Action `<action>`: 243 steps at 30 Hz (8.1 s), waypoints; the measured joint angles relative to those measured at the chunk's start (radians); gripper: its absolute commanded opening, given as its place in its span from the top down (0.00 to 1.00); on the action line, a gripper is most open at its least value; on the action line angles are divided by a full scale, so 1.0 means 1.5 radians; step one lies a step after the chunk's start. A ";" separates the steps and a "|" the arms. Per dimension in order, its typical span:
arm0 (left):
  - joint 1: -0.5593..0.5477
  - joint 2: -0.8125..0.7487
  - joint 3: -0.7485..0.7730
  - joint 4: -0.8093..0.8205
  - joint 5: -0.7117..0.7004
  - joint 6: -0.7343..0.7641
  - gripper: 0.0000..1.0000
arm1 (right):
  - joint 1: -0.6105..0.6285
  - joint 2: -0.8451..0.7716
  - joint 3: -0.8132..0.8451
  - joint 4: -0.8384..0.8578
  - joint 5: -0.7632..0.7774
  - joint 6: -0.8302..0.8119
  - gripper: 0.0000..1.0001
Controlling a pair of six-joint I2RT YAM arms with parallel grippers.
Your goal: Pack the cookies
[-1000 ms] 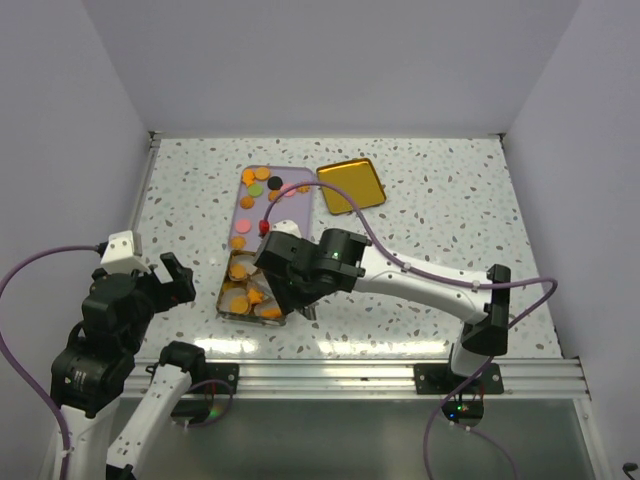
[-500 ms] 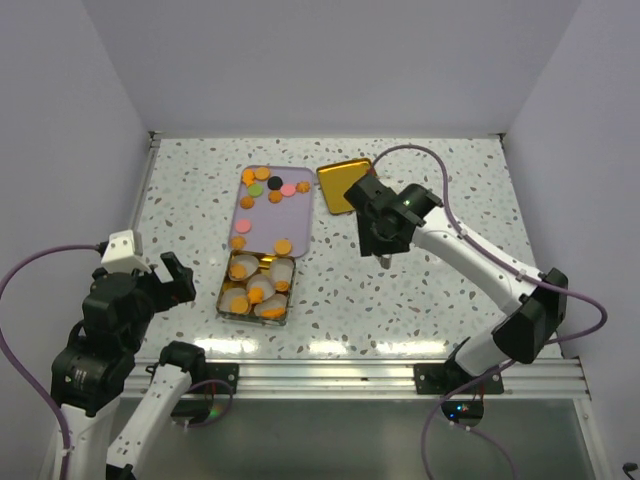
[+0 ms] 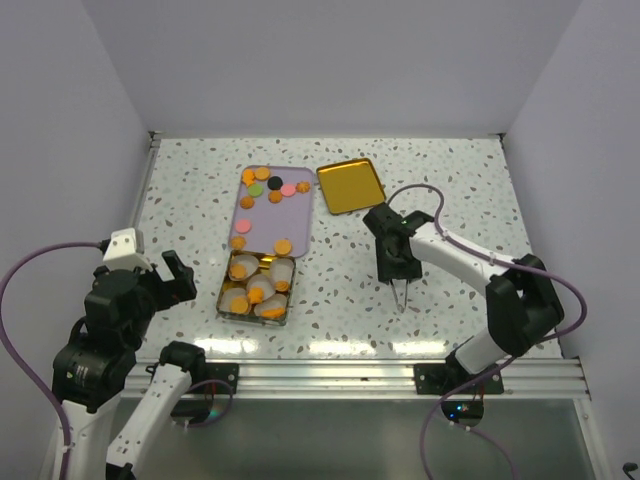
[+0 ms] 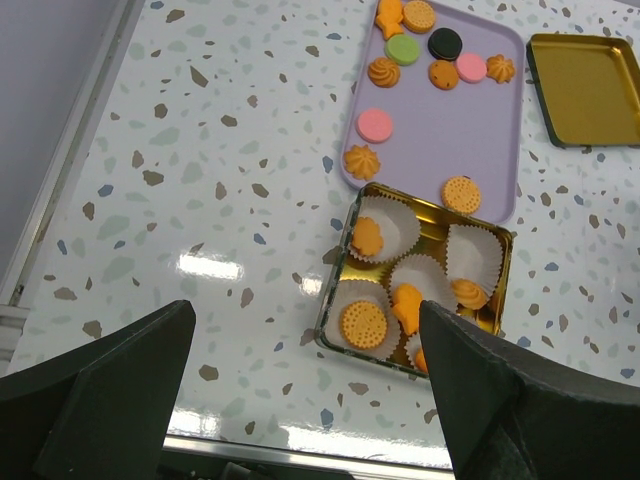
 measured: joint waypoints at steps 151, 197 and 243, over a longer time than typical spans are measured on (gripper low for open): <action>-0.003 0.230 0.018 0.508 0.562 -0.201 0.43 | 0.026 -0.077 0.420 0.082 -0.400 0.162 1.00; -0.135 0.207 0.123 0.384 0.011 0.479 1.00 | 0.031 0.268 0.704 0.391 -0.690 0.610 0.02; -0.378 0.278 0.252 0.248 -0.143 0.704 0.00 | 0.018 0.259 0.643 0.433 -0.721 0.690 0.98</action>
